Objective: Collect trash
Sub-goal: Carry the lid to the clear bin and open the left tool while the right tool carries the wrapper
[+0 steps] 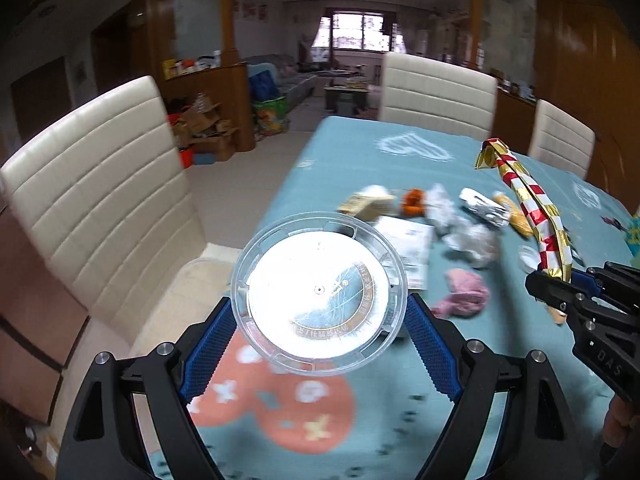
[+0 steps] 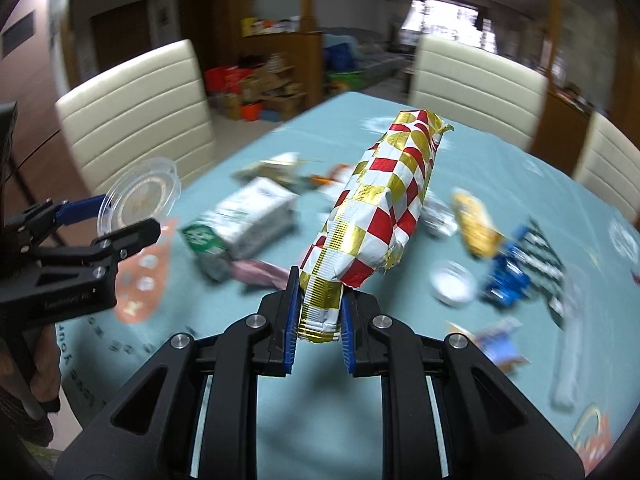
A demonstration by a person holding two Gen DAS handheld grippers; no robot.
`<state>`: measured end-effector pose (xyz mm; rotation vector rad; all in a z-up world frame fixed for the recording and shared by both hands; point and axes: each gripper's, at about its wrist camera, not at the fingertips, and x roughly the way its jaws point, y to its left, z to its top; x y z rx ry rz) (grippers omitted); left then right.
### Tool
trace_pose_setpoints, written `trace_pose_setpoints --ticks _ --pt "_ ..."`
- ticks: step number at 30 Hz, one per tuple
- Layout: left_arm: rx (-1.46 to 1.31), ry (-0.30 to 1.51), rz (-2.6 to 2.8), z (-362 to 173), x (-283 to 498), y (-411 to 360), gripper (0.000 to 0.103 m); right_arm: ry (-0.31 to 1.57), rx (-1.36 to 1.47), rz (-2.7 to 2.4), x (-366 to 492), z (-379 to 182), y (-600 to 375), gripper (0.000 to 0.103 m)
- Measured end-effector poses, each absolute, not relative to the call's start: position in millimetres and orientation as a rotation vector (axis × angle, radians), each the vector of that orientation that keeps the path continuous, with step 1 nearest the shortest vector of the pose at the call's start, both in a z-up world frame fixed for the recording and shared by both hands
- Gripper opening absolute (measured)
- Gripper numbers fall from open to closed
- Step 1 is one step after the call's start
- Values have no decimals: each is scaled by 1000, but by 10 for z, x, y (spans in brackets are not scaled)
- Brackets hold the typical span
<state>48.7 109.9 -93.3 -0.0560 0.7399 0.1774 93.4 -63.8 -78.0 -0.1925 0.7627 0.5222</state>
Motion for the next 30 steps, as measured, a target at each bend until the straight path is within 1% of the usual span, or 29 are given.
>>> trace_pose_setpoints --ticks 9,16,20,30 --pt "-90 760 370 -1042 507 2003 83 745 -311 714 1082 -757 503 19" --pt "-135 793 424 -1169 682 2479 84 748 -342 777 1183 -794 988 19" --pt "-142 806 459 -1247 815 2587 86 766 -349 790 1250 -875 1110 19" --pt "-159 798 447 -1334 757 2654 88 804 -360 814 1336 -1004 1217 20"
